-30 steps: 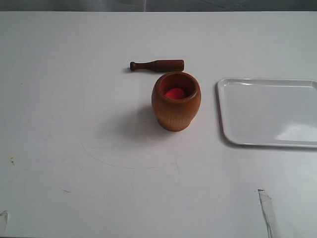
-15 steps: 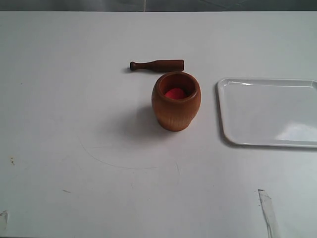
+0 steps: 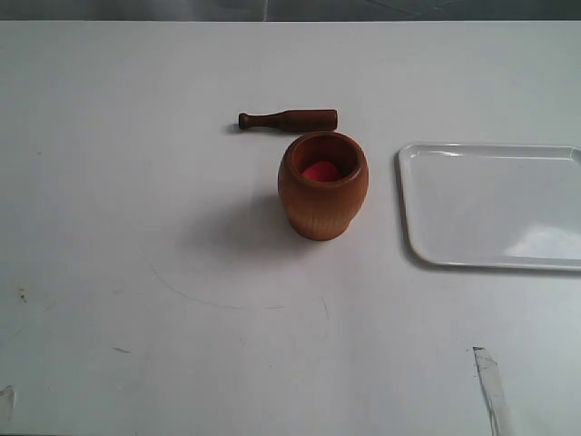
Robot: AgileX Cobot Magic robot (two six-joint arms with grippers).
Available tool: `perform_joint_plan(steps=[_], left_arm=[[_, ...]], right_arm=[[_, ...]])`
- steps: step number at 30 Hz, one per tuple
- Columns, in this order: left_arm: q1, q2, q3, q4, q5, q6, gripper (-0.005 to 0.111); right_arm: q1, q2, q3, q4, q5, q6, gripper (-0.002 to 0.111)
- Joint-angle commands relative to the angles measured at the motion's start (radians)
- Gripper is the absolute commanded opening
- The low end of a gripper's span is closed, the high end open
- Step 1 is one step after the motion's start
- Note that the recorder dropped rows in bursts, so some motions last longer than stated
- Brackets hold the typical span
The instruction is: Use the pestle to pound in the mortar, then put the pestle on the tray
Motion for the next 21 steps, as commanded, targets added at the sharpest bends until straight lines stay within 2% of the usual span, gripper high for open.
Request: perform_joint_plan(steps=[1, 6, 10, 18, 21], left_arm=[[-0.008, -0.001, 0.001, -0.007, -0.003, -0.008, 0.000], [-0.008, -0.001, 0.001, -0.007, -0.003, -0.008, 0.000], [-0.008, -0.001, 0.001, -0.007, -0.003, -0.008, 0.000], [-0.008, -0.001, 0.001, -0.007, -0.003, -0.008, 0.000], [-0.008, -0.001, 0.001, -0.007, -0.003, -0.008, 0.000]], right_arm=[[0.110, 0.186, -0.178, -0.168, -0.007, -0.021, 0.000], [0.173, 0.403, -0.393, -0.144, 0.051, -0.143, 0.000], [0.202, 0.560, -0.537, -0.142, 0.075, -0.154, 0.000], [0.214, 0.713, -0.605, -0.140, 0.054, -0.152, 0.000], [0.214, 0.741, -0.605, -0.140, 0.070, -0.167, 0.009]])
